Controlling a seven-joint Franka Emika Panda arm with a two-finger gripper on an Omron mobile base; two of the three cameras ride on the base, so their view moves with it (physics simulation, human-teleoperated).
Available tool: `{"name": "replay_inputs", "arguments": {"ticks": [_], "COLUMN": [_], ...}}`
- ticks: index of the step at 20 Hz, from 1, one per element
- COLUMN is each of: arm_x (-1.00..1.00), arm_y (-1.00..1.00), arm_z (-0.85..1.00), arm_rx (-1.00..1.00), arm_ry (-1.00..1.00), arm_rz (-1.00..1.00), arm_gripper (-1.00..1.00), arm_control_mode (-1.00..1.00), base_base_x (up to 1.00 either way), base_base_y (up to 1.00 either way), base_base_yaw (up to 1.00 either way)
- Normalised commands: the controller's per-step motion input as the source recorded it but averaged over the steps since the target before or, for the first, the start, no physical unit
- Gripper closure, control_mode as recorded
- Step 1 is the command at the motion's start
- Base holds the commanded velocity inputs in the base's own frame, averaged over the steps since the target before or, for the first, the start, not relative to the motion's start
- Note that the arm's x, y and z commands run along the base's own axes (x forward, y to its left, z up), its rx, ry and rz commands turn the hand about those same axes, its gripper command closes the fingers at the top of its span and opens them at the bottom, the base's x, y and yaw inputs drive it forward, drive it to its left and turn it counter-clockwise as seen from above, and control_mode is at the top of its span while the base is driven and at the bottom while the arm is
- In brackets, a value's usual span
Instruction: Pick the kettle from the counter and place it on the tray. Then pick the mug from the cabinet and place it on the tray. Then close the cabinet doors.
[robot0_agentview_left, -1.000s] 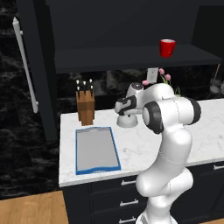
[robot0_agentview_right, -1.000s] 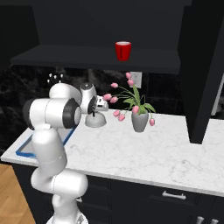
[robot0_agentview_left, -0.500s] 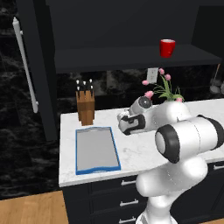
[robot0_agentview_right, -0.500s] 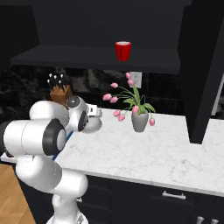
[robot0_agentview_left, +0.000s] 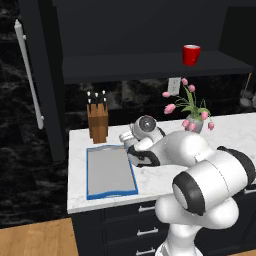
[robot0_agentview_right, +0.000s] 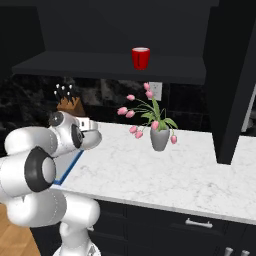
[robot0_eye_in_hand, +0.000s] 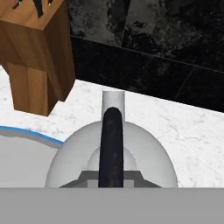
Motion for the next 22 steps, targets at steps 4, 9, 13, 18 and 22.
{"name": "replay_inputs", "arguments": {"ticks": [4, 9, 13, 18, 22], "arm_x": [0.0, 0.0, 0.0, 0.02, 0.2], "arm_y": [0.89, 0.61, 0.4, 0.26, 0.23], "arm_z": [-0.01, -0.19, -0.33, -0.38, -0.25], "arm_rx": [-0.01, 0.0, 0.01, 0.03, 0.06], "arm_ry": [0.04, 0.03, 0.0, 0.0, 0.02], "arm_rz": [0.0, 0.0, 0.02, 0.02, 0.0], "arm_gripper": [1.0, 1.0, 1.0, 1.0, 1.0], "arm_control_mode": [-1.0, -1.0, -1.0, -1.0, -1.0], "base_base_x": [0.0, 0.0, 0.0, 0.0, 0.0], "base_base_y": [0.0, 0.0, 0.0, 0.0, 0.0], "base_base_yaw": [0.0, 0.0, 0.0, 0.0, 0.0]}}
